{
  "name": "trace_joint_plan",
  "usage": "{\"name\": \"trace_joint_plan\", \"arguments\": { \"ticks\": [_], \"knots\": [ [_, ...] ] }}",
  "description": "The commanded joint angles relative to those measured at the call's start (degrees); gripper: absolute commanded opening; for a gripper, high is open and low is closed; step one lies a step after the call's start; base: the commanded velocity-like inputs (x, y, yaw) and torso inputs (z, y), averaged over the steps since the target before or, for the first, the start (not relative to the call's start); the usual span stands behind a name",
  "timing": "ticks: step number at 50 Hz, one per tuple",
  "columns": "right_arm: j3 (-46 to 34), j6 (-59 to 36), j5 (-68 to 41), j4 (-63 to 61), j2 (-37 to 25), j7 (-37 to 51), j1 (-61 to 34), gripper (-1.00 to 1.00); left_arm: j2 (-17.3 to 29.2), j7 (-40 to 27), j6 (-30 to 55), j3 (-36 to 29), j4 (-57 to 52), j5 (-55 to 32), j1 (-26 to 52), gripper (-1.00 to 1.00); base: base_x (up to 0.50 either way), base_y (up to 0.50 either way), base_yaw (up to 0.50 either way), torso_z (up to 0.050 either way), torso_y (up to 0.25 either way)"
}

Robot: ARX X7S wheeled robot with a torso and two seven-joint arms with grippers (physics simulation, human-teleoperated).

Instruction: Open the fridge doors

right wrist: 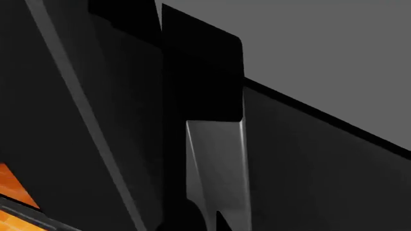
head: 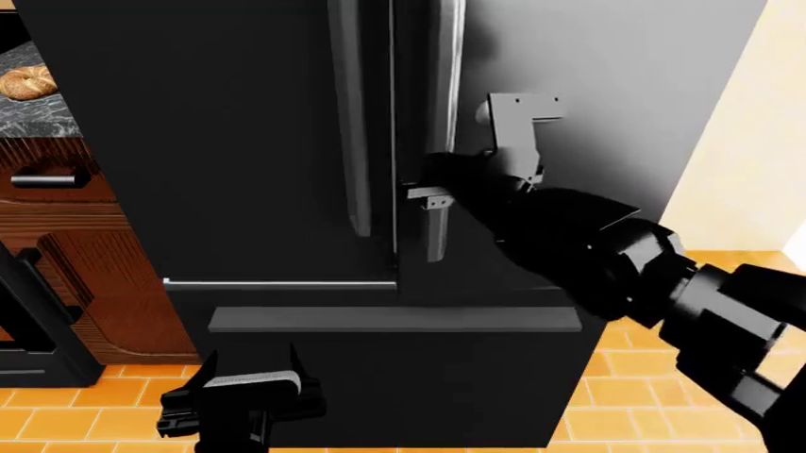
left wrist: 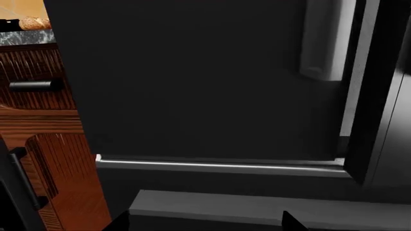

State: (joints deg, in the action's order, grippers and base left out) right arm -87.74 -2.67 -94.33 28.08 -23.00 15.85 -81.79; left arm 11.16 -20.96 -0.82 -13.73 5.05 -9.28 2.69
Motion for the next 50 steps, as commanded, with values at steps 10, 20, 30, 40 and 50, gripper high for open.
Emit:
{"name": "trace_joint_plan", "arguments": {
  "ticks": [10, 20, 30, 40, 50],
  "knots": [
    [2.0, -5.2, 0.4, -16.9, -14.3, -0.7, -1.8, -1.0, 0.4, -0.6, 0.4, -0.5, -0.1, -0.5, 0.1, 1.0, 0.0, 0.0, 0.0, 0.0, 0.001],
    [2.6, -6.1, -1.0, -22.0, -21.1, -0.5, -1.8, -1.0, 0.5, -0.9, 0.1, -0.7, 0.4, -0.5, 0.4, 1.0, 0.0, 0.0, 0.0, 0.0, 0.001],
    [3.2, -7.0, -2.4, -26.3, -26.9, -1.8, -1.8, -1.0, 0.6, -1.0, -0.3, -1.1, 1.0, -0.5, 0.5, 1.0, 0.0, 0.0, 0.0, 0.0, 0.0],
    [3.6, -7.6, -3.1, -29.3, -31.4, -2.5, -1.9, -1.0, 0.7, -1.3, -0.4, -1.4, 1.0, -0.6, 0.5, 1.0, 0.0, 0.0, 0.0, 0.0, 0.0],
    [4.1, -6.9, -4.0, -33.1, -36.9, -3.0, -0.6, -1.0, 1.0, -1.5, -0.2, -1.6, 0.6, -0.8, 0.4, 1.0, 0.0, 0.0, 0.0, 0.0, 0.0]
  ]
}}
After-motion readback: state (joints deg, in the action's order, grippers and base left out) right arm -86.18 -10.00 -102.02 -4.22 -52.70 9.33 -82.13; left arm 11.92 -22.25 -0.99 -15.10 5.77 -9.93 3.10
